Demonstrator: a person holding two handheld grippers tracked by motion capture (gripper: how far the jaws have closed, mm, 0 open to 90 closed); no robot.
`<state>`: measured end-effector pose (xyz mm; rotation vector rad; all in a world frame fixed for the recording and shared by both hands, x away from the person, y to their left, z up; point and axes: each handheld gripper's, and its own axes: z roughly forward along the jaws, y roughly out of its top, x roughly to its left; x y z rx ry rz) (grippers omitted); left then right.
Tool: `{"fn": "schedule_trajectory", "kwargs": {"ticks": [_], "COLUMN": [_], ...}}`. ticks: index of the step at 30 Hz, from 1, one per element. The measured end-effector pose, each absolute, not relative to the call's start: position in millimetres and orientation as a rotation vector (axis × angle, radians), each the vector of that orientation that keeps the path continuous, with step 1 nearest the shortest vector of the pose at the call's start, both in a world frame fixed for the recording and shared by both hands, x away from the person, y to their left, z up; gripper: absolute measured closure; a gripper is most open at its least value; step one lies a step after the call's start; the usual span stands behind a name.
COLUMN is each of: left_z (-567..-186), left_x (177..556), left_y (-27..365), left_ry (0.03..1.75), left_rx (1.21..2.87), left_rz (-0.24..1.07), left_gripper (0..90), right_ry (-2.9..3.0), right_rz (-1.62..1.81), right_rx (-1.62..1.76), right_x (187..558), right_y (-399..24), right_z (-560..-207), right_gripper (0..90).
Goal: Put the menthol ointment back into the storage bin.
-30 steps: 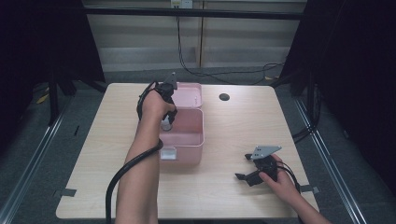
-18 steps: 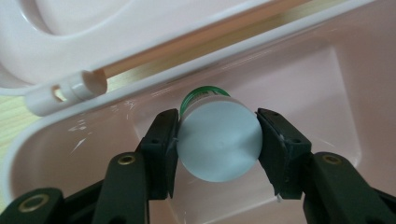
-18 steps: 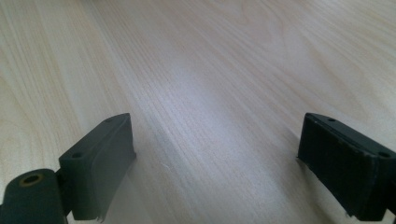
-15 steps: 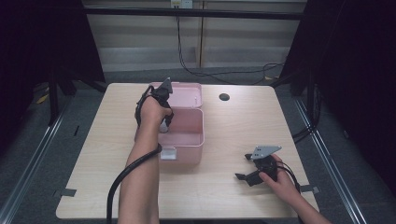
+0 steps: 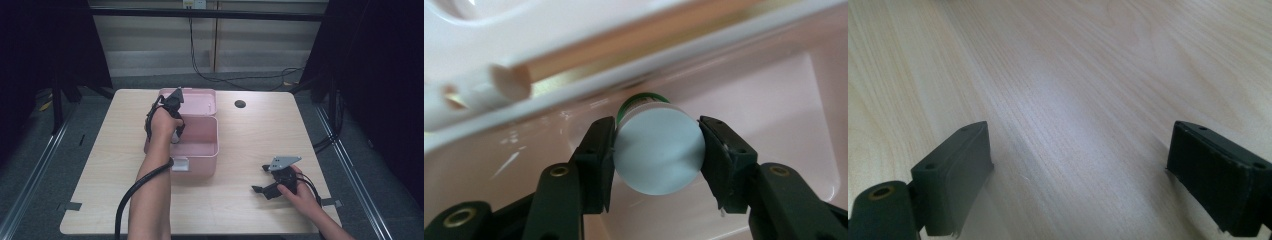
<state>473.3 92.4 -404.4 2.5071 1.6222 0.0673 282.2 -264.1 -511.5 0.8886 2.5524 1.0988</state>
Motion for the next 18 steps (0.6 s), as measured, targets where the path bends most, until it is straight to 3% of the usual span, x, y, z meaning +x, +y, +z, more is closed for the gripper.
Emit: {"fn": "schedule_trajectory", "kwargs": {"ticks": [18], "left_z": [-417.5], "left_x": [473.2], "left_y": [92.2], "left_ry": [1.637], "left_rx": [2.489], "left_rz": [0.096], "left_gripper": [50.4], "right_ry": [2.552], "right_rz": [1.099], "right_rx": [0.888], "right_x": [282.2], "right_y": [-264.1], "right_z": [-511.5], "right_gripper": [9.9]}}
